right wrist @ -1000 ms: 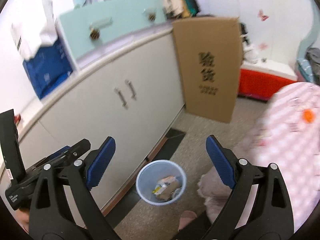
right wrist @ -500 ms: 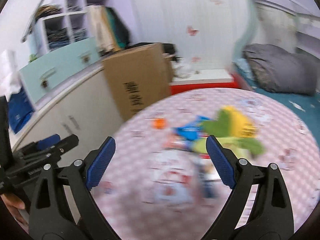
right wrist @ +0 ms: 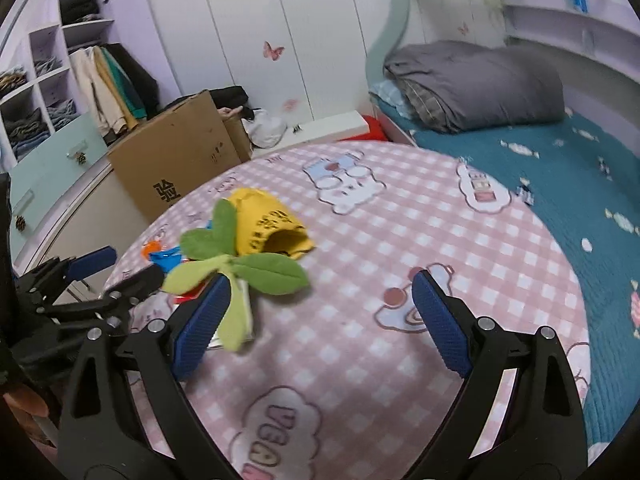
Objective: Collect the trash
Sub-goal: 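Move both tools back over the table toward the green plush, then grasp the green leaf-shaped plush with the left tool and lift it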
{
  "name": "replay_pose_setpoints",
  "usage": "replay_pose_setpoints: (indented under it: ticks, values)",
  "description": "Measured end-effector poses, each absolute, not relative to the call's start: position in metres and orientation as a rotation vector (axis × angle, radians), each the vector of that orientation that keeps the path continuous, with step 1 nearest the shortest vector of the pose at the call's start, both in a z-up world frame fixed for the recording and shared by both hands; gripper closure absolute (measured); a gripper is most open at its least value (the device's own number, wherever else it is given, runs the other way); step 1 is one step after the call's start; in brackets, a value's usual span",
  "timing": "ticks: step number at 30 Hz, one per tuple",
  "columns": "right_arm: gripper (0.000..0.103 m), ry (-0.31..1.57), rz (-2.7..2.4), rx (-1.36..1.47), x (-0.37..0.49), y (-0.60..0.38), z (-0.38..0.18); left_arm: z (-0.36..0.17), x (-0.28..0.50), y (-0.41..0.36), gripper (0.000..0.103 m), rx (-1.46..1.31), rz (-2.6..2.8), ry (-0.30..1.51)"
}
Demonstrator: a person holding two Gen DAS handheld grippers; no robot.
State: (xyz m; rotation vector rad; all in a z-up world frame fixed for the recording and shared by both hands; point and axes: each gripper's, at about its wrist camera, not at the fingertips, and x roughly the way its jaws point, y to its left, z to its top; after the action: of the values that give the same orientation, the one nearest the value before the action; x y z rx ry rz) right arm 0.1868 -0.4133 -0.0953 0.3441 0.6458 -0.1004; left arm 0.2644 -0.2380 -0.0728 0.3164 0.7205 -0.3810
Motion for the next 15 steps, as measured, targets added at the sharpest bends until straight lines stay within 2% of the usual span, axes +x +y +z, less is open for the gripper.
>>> replay_pose_setpoints:
  ticks: [8,13,14,15]
  values:
    - [0.013,0.649,-0.102,0.400,0.194,-0.428,-0.106,-0.102,0.283,-0.290,0.025,0.519,-0.408,0.737]
    - [0.013,0.678,-0.090,0.401,0.202,-0.423,-0.113,-0.111,0.294,-0.300,0.046,0.529,-0.452,0.770]
    - [0.013,0.675,-0.088,0.401,0.203,-0.422,-0.112,-0.111,0.294,-0.302,0.056,0.528,-0.459,0.770]
    - [0.013,0.675,-0.086,0.394,0.203,-0.419,-0.112,-0.111,0.295,-0.303,0.070,0.523,-0.466,0.778]
